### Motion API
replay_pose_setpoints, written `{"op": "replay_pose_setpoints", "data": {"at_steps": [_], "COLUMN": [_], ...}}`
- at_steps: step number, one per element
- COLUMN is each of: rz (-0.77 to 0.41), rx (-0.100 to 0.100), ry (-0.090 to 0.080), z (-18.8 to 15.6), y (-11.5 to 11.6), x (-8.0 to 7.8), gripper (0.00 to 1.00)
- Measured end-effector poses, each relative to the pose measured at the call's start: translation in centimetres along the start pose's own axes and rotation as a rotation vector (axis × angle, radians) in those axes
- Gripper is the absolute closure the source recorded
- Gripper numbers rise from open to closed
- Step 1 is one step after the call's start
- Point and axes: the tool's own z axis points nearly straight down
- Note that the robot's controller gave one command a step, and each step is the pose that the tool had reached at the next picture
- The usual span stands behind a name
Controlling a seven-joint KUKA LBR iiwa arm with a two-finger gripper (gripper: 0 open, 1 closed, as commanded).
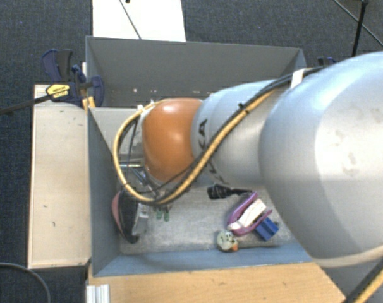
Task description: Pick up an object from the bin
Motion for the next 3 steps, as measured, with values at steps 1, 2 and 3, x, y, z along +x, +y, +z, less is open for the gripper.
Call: {"op": "replay_pose_setpoints", "data": {"at_steps": [1, 2, 3], "rz": [-0.371, -0.924, -0.917], "rx": [0.008, 0.015, 0.017], "ry": [-0.026, -0.026, -0.031], "z": [2.7, 2.9, 2.8], "y": [0.4, 0.7, 0.6], "x": [0.9, 2.3, 2.1], "gripper": [0.00, 0.00, 1.00]}}
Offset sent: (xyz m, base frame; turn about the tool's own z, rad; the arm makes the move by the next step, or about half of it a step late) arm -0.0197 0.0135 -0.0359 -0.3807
